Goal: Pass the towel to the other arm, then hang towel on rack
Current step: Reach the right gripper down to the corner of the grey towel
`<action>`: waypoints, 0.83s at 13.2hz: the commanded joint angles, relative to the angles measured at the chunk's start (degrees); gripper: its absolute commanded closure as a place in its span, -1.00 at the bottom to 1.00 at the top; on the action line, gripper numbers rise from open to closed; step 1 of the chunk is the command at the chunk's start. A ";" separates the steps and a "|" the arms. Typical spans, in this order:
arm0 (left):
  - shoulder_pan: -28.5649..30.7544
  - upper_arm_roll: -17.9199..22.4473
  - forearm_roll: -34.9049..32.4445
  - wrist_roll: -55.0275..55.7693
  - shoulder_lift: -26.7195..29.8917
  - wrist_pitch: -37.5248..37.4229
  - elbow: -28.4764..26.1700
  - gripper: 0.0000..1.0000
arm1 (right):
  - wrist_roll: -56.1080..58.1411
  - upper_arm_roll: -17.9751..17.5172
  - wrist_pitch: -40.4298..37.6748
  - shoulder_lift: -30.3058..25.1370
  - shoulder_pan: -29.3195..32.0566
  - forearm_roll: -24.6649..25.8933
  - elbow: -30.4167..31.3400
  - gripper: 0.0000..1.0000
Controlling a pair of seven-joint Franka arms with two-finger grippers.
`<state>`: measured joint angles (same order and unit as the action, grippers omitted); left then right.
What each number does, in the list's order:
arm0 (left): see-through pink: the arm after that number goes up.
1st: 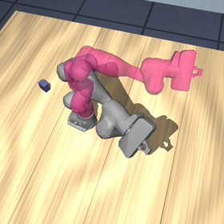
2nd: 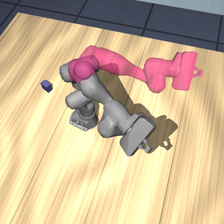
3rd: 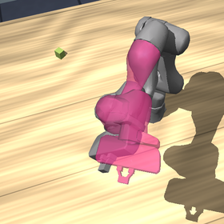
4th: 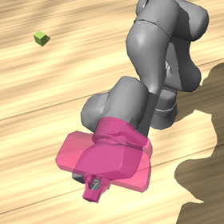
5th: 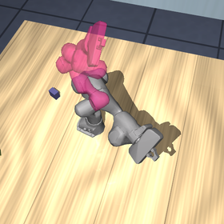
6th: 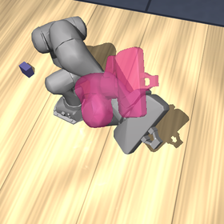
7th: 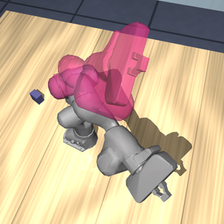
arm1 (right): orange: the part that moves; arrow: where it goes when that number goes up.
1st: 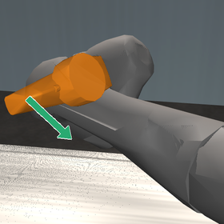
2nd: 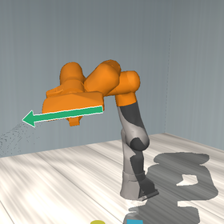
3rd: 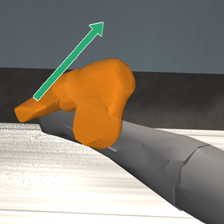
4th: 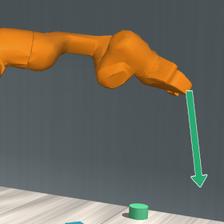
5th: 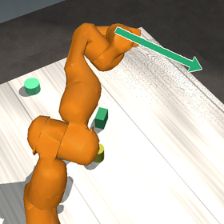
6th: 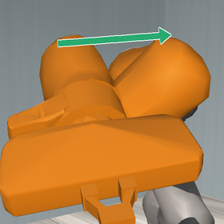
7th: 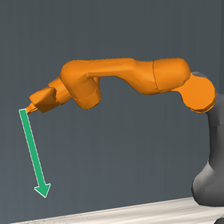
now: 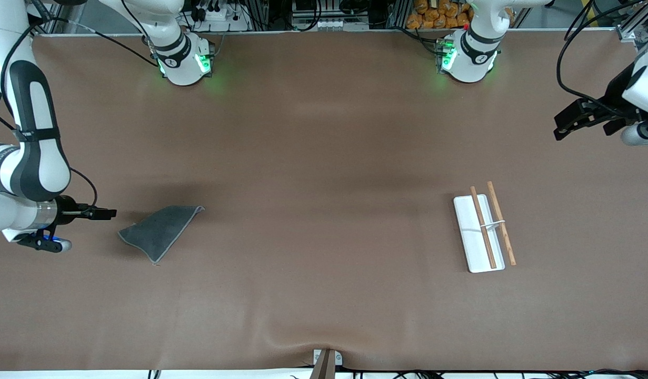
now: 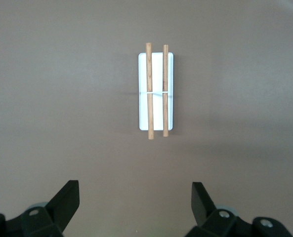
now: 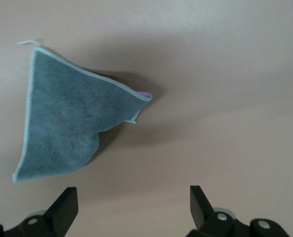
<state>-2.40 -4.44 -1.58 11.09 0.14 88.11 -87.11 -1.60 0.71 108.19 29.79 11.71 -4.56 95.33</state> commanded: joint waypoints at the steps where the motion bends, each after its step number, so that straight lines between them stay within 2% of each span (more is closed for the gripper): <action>1: -1.11 -0.04 -0.62 0.07 -1.20 1.19 0.89 -1.00 | -3.85 -0.63 3.77 -1.05 0.51 -3.25 4.33 -1.00; 3: -1.46 -0.04 -0.54 0.68 -1.37 1.72 0.89 -1.00 | -3.85 -0.63 6.40 -0.53 0.59 -8.60 5.91 -1.00; 4: -1.47 -0.04 -0.53 0.69 -1.46 1.81 0.80 -1.00 | -3.85 -0.63 8.07 -0.44 0.33 -9.41 6.71 -1.00; 11: -1.47 -0.04 -0.53 0.69 -1.46 1.98 0.71 -1.00 | -3.68 -0.63 14.32 3.34 -2.04 -9.42 6.71 -1.00</action>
<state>-3.59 -4.47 -1.58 11.27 -1.12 89.98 -87.09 -4.44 0.06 120.95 32.20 10.48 -13.11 101.98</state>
